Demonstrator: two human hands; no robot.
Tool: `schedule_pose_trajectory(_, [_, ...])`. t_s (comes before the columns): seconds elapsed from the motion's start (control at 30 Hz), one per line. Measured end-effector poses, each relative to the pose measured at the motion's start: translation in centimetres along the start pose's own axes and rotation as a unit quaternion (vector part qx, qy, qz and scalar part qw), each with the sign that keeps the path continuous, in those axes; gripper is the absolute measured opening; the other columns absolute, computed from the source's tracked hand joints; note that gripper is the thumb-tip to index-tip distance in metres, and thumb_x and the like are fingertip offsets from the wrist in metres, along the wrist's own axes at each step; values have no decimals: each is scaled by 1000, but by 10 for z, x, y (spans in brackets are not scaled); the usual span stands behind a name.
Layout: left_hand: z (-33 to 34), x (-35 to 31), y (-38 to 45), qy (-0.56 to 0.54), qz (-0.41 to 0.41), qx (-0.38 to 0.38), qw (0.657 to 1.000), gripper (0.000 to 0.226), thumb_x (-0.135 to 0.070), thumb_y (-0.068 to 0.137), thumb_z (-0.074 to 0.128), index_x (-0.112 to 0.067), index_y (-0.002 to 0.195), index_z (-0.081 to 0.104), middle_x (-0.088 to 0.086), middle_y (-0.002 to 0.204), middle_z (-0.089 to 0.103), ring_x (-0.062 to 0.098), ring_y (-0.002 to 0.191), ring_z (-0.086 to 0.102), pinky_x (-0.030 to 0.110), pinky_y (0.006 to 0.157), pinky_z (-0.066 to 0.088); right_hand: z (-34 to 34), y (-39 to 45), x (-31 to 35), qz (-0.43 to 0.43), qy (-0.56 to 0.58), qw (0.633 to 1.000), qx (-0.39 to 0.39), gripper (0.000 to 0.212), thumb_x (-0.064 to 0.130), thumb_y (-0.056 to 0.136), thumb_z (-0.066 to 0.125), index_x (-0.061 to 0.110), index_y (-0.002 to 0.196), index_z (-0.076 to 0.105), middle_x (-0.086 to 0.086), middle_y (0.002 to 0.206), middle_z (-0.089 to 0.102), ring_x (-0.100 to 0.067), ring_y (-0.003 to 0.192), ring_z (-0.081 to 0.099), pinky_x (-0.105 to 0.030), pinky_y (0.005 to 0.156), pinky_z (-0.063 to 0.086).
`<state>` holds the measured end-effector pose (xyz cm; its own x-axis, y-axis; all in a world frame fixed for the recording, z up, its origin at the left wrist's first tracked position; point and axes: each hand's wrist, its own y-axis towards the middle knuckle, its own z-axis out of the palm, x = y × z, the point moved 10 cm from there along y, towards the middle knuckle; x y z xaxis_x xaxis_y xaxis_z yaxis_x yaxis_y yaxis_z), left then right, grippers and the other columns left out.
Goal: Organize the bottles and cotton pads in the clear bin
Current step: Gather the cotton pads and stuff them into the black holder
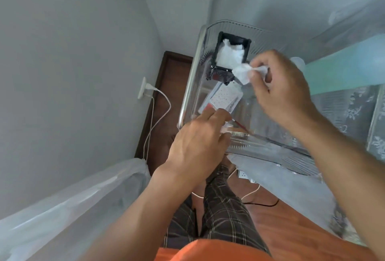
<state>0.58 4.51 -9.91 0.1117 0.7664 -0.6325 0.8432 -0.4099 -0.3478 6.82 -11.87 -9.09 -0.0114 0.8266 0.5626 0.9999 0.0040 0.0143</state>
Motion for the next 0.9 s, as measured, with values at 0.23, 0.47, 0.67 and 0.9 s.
schedule_pose_trajectory(0.23, [7, -1, -20, -20, 14, 21, 999, 38, -24, 95, 65, -25, 133, 59, -6, 124, 61, 27, 93, 67, 43, 76, 55, 25, 80, 33, -111, -176, 963, 172, 20, 24, 97, 65, 25, 117, 66, -5, 113, 67, -34, 110, 56, -44, 91, 41])
schedule_pose_trajectory(0.47, [6, 1, -25, -27, 22, 9, 999, 39, -29, 95, 68, -26, 132, 59, -8, 123, 60, 22, 85, 67, 39, 74, 55, 17, 78, 25, -75, -168, 981, 59, 41, 34, 77, 85, 21, 110, 64, -7, 112, 60, -32, 96, 64, -35, 71, 42])
schedule_pose_trajectory(0.67, [2, 2, -23, -7, 23, -6, 1000, 33, -29, 95, 68, -26, 127, 62, -10, 116, 62, 17, 83, 66, 33, 69, 55, 30, 73, 24, -69, -183, 976, 97, 24, 38, 101, 55, 23, 107, 74, -2, 114, 62, -33, 93, 65, -38, 67, 47])
schedule_pose_trajectory(0.9, [19, -10, -18, 57, 56, 20, 997, 34, -35, 96, 67, -23, 127, 64, -6, 120, 64, 20, 90, 69, 37, 71, 58, 20, 53, 33, -57, -181, 981, 29, 39, 37, 104, 38, 21, 112, 72, -8, 102, 62, -34, 75, 64, -31, 55, 33])
